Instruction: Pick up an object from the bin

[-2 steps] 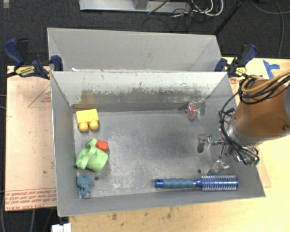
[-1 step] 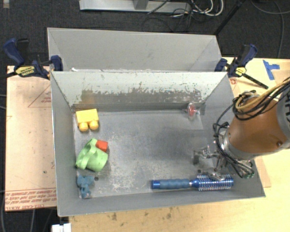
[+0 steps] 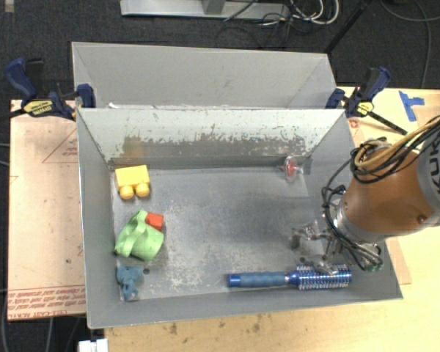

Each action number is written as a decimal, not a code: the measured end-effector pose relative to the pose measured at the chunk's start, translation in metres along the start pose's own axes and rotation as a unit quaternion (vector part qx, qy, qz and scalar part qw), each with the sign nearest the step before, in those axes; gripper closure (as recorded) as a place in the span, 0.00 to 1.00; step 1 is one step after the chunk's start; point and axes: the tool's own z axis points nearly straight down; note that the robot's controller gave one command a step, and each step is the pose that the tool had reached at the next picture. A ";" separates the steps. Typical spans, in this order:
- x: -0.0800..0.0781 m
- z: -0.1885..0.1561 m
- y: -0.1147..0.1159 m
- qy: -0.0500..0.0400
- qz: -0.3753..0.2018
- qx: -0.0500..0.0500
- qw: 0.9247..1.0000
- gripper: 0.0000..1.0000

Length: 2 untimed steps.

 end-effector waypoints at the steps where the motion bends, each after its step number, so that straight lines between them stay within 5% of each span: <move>1: -0.004 -0.010 0.009 0.004 0.019 -0.002 1.000 0.00; 2: -0.011 -0.044 0.031 0.005 0.051 -0.003 0.999 0.00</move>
Offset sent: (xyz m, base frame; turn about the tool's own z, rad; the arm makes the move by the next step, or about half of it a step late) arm -0.0026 0.0086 0.0088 0.0382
